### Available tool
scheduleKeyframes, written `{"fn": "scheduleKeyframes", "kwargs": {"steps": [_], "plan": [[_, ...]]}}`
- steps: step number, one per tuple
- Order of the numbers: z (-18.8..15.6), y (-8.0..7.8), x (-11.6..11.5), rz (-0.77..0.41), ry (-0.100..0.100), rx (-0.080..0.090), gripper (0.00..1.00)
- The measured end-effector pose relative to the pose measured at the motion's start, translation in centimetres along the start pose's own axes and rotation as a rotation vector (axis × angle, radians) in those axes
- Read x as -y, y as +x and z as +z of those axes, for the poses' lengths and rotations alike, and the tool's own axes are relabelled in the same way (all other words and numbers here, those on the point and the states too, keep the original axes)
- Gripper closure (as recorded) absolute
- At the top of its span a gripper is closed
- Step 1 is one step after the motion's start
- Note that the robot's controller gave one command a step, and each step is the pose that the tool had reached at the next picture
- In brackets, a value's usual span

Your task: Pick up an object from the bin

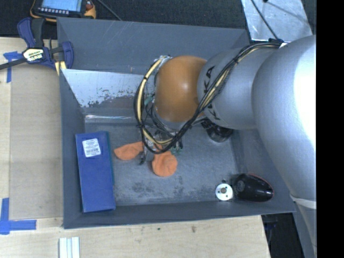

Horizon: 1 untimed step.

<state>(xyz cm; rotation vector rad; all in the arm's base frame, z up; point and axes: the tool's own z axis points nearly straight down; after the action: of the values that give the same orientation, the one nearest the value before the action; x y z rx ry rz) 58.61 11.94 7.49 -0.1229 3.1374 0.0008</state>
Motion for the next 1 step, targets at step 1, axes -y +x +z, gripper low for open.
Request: {"fn": "scheduleKeyframes", "kwargs": {"steps": [1], "plan": [[-1.42, 0.02, 0.01, 0.0, 0.0, -0.002, 1.0]]}}
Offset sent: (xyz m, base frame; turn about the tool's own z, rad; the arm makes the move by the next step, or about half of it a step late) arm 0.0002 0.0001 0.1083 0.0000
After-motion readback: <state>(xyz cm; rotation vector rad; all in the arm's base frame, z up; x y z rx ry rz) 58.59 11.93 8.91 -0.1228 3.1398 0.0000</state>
